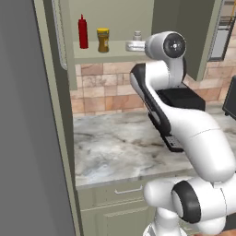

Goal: Collect the turmeric, ketchup, and shaker from the cabinet and place them next to the stove.

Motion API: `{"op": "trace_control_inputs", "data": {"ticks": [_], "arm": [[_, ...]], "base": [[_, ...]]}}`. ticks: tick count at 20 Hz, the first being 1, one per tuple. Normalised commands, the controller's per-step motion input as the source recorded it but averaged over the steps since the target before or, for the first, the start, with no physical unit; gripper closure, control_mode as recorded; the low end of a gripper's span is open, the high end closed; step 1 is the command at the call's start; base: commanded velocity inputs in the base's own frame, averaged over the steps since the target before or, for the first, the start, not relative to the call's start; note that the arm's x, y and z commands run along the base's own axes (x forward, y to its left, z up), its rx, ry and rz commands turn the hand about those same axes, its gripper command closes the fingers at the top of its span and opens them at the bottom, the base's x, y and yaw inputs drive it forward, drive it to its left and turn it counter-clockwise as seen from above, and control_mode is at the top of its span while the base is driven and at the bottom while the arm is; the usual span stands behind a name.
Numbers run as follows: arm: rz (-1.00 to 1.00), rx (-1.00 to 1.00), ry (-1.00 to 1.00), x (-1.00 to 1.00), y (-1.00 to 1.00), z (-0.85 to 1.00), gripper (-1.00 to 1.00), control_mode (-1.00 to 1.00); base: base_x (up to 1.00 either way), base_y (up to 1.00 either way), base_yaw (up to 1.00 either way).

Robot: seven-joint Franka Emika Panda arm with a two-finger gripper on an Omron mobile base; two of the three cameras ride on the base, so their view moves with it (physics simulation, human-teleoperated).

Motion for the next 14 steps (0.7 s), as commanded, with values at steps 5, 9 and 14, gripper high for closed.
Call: {"op": "trace_control_inputs", "data": {"ticks": [5, 9, 14], "arm": [[0.00, 0.00, 0.04, 0.38, -0.03, 0.18, -1.00, -1.00], [0.00, 0.00, 0.05, 0.35, -0.03, 0.22, -1.00, -1.00], [0.00, 0.00, 0.06, 0.37, -0.08, 0.06, -1.00, -1.00]], "base": [[0.00, 0.00, 0.00], [0.00, 0.00, 0.00], [0.00, 0.00, 0.00]]}}
